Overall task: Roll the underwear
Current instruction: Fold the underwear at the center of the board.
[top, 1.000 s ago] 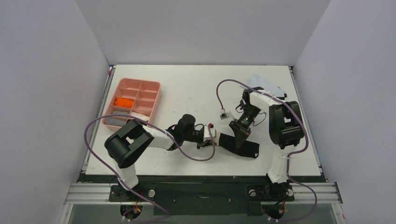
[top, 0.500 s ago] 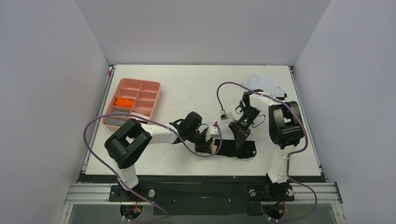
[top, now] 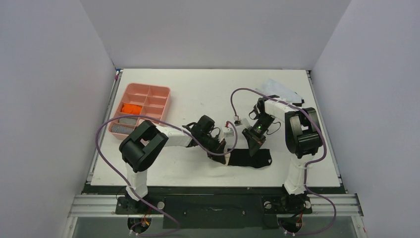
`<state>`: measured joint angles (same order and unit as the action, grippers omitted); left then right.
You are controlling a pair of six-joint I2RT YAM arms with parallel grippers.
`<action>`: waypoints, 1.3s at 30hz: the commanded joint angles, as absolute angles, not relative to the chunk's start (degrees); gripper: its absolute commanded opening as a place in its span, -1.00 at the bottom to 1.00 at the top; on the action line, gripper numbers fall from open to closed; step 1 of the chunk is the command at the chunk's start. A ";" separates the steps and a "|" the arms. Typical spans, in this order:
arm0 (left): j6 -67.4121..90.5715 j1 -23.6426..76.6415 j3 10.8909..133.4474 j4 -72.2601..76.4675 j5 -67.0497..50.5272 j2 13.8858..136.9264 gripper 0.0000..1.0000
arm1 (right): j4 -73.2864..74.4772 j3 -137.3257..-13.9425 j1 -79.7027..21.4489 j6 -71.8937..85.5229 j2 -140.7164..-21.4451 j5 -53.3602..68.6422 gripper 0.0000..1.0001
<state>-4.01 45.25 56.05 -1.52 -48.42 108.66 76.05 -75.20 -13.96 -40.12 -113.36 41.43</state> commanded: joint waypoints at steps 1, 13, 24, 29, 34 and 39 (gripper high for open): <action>4.08 41.46 59.12 -4.38 -48.29 112.28 -1.00 | 73.13 -76.58 -13.89 -37.08 -112.26 38.53 -1.00; 10.68 39.23 63.97 -8.05 -49.61 119.31 -0.81 | 68.62 -77.84 -13.79 -33.59 -115.17 33.81 -1.00; 12.59 37.90 65.27 -8.79 -48.57 121.18 -0.12 | 67.11 -80.11 -13.58 -32.77 -119.70 31.35 -1.00; 13.25 37.11 65.06 -8.88 -47.02 120.57 0.21 | 66.77 -79.75 -13.59 -32.93 -120.22 31.25 -1.00; 11.26 36.46 64.26 -8.92 -47.06 118.58 0.51 | 66.74 -79.96 -13.59 -33.00 -120.16 31.37 -1.00; 8.79 35.93 63.34 -9.69 -47.84 115.08 0.66 | 66.80 -80.11 -13.56 -33.12 -120.45 30.97 -1.00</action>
<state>14.46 37.76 65.84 -6.04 -58.74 116.09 69.17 -78.56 -13.91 -32.23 -118.91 34.61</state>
